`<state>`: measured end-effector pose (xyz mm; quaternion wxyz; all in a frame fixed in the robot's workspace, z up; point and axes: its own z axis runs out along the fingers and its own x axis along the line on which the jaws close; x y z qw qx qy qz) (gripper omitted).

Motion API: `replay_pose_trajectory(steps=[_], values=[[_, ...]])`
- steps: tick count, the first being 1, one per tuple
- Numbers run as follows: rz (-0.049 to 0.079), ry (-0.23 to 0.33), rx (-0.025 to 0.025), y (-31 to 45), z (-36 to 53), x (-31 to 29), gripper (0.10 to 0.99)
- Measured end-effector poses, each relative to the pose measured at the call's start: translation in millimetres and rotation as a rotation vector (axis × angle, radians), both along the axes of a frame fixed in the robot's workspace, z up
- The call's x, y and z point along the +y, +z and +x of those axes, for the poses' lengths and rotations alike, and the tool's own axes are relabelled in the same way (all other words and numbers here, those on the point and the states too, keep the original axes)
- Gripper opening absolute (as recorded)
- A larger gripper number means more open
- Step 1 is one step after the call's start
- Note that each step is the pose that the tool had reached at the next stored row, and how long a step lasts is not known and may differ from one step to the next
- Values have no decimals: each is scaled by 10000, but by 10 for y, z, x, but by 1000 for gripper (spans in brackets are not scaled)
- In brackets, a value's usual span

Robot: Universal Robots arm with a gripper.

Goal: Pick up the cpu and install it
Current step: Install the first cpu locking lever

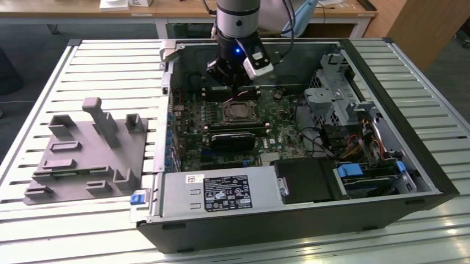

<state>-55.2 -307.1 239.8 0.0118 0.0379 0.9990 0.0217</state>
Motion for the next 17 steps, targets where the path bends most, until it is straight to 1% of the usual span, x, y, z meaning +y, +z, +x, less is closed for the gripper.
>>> replay_pose_trajectory(steps=[5,8,11,17], values=[[1,-1,-1,-1,0,-13,106],[0,-1,0,-1,0,7,106],[0,2,0,0,0,11,106],[-1,0,0,-2,0,43,106]])
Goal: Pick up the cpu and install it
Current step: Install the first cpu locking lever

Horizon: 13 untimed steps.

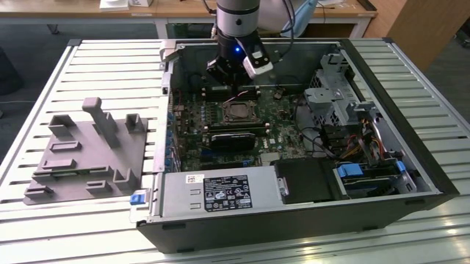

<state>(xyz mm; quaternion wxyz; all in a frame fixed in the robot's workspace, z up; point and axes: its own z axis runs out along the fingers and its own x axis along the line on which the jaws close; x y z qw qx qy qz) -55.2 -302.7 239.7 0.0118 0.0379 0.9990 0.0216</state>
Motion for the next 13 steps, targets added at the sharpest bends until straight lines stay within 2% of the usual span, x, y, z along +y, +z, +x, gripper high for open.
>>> replay_pose_trajectory(steps=[13], values=[[0,-1,0,-39,0,34,106]])
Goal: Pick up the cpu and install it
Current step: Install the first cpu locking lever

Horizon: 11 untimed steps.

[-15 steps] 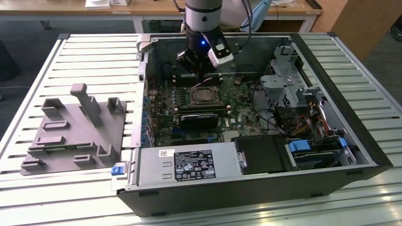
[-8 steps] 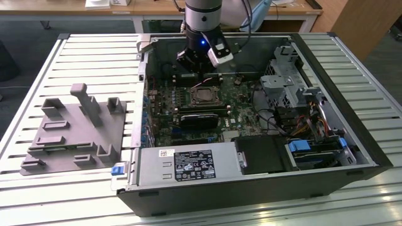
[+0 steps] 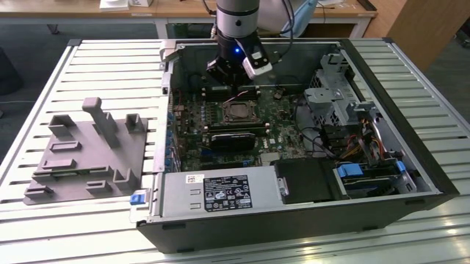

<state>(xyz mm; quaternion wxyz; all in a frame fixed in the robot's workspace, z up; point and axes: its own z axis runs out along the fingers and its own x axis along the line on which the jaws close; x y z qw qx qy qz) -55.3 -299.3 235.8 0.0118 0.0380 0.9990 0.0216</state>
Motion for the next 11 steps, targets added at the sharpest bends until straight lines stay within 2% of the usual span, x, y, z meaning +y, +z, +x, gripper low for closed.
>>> replay_pose_trajectory(steps=[5,11], values=[[1,2,-1,-12,14,54,106],[5,1,2,-37,46,62,106]])
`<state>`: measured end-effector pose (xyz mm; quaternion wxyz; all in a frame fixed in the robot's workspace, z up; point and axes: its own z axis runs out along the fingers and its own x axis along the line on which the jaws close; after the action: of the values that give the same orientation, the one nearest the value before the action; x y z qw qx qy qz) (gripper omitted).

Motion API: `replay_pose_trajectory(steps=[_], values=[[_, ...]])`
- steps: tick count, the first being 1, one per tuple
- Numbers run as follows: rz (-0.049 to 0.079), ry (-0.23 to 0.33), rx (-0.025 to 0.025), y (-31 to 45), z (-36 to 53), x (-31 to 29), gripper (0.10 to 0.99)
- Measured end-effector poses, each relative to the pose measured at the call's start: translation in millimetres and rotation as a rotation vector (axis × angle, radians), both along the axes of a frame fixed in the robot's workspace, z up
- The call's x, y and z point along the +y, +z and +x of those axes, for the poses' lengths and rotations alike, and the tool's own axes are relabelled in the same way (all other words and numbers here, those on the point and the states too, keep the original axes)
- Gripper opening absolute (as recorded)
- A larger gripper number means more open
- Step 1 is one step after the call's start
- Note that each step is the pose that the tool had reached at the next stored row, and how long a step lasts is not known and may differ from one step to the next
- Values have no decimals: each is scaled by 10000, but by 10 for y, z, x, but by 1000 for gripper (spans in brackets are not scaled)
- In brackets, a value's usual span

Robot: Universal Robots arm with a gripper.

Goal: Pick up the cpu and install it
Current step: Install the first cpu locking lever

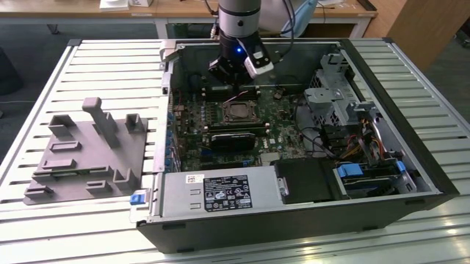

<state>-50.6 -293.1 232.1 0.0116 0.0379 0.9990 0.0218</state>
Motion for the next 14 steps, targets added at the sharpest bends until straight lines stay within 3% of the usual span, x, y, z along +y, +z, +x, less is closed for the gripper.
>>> replay_pose_trajectory(steps=[5,8,12,14], values=[[14,0,-1,-14,21,17,106],[212,0,1,-23,31,17,106],[315,0,2,-42,43,16,106],[463,0,2,-47,48,17,106]])
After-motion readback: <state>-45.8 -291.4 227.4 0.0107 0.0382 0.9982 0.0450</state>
